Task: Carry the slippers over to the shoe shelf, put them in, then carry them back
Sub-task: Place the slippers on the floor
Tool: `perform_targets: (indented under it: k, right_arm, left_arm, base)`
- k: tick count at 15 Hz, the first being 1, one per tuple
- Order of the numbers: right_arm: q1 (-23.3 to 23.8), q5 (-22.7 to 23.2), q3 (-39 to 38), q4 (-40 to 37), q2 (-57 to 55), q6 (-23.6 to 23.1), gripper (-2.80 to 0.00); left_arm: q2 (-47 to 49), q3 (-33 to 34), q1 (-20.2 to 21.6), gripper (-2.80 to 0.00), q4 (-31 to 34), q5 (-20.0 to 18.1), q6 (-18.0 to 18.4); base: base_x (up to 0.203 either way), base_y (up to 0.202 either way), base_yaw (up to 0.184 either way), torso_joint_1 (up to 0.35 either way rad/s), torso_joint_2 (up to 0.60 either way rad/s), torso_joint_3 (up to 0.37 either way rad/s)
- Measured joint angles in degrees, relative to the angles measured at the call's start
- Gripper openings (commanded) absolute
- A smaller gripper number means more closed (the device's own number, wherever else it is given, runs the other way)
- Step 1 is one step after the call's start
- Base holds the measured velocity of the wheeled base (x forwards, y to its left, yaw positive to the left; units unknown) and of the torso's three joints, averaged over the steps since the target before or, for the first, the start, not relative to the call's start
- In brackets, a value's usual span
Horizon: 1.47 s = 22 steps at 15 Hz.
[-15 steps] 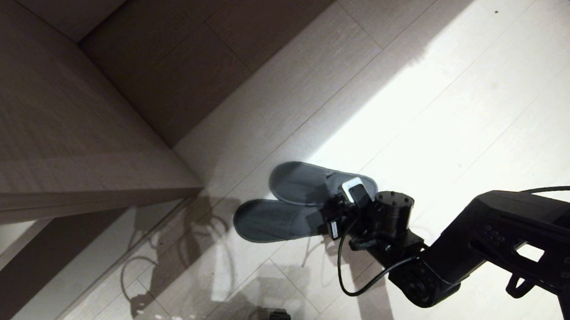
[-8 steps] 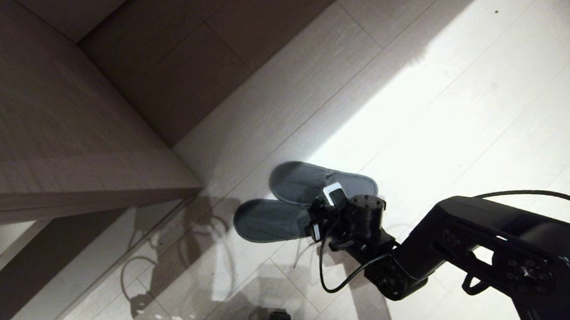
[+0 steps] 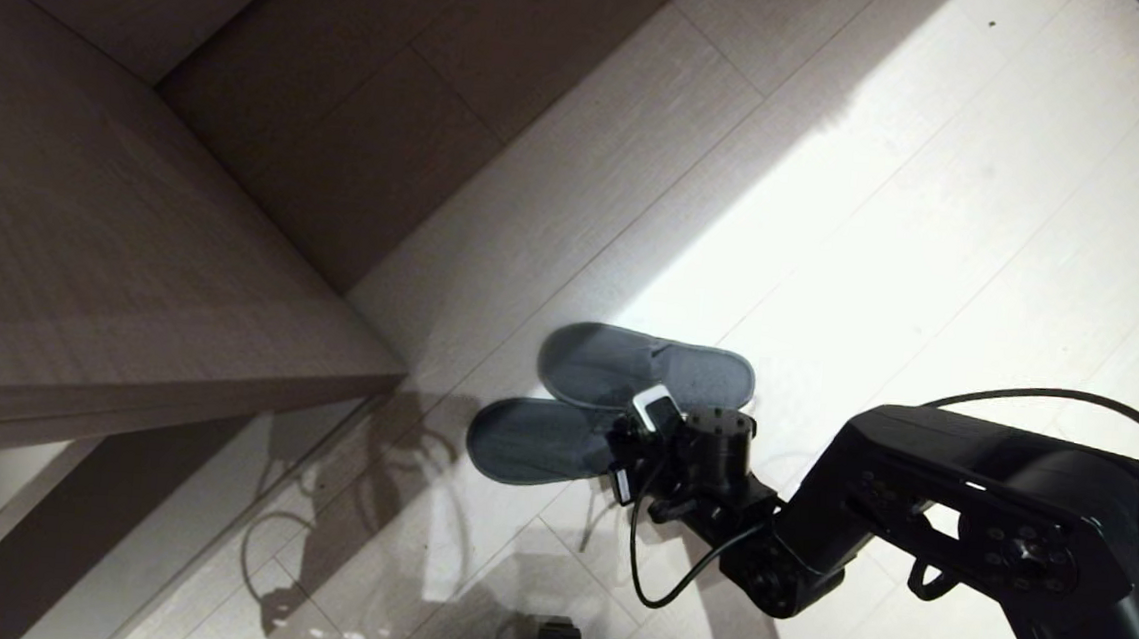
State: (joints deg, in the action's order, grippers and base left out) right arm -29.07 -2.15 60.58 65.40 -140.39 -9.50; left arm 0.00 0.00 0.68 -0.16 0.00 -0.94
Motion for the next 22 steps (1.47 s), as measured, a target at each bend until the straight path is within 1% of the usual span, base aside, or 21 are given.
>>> perform_targets:
  k: [2,3,5,6,10,12,14,17,18,20,22]
  right_arm:
    - [0.00,-1.20,-0.19,-0.30,-0.88,0.04,-2.80]
    - [0.02,-2.97,-0.22,-0.44,-1.34,0.08,-2.80]
    - [-0.05,-7.96,-0.38,-0.09,-2.13,0.60,-2.80]
    - [-0.02,-9.24,-0.94,0.14,-2.36,1.56,-2.80]
    - [-0.33,-10.05,-6.15,0.25,-2.52,5.37,-2.80]
    - [-1.90,-11.31,-8.53,-0.66,-2.19,8.98,-2.80]
    - [-2.46,-14.72,-7.65,-1.13,-2.22,11.30,-2.80]
    - [-2.86,-22.42,-3.42,-2.39,-3.22,14.69,-2.80]
    - [-2.79,-24.14,-2.10,-2.45,-3.54,16.24,-2.80]
    - [-2.39,-25.31,-0.73,-3.71,-3.96,18.77,-2.80]
    - [-1.22,-26.61,0.87,-4.74,-4.29,19.95,-2.80]
  left_arm:
    - [0.00,0.00,0.00,-2.80,0.00,0.00,-0.02]
    - [0.00,0.00,0.00,-2.80,0.01,0.00,0.00]
    - [0.00,0.00,0.00,-2.80,0.02,-0.02,0.01]
    - [0.00,0.00,0.00,-2.80,0.02,0.00,0.00]
    - [0.00,0.00,0.00,-2.80,0.00,-0.02,0.01]
    - [0.00,0.00,0.00,-2.80,0.00,0.00,0.00]
    - [0.00,0.00,-0.02,-2.80,0.00,0.00,0.00]
    - [0.00,0.00,0.00,-2.80,0.00,0.00,0.00]
    - [0.00,0.00,0.00,-2.80,0.00,0.00,0.00]
    - [0.00,0.00,0.00,-2.80,0.01,0.00,0.00]
    - [0.00,0.00,0.00,-2.80,0.02,0.00,0.00]
  base:
    - [0.000,0.000,0.000,0.000,0.00,0.000]
    - [0.000,0.000,0.000,0.000,0.00,0.000]
    - [0.000,0.000,0.000,0.000,0.00,0.000]
    - [0.000,0.000,0.000,0.000,0.00,0.000]
    - [0.000,0.000,0.000,0.000,0.00,0.000]
    - [0.000,0.000,0.000,0.000,0.00,0.000]
    - [0.000,0.000,0.000,0.000,0.00,0.000]
    - [0.000,0.000,0.000,0.000,0.00,0.000]
    - [0.000,0.000,0.000,0.000,0.00,0.000]
    - [0.000,0.000,0.000,0.000,0.00,0.000]
    - [0.000,0.000,0.000,0.000,0.00,0.000]
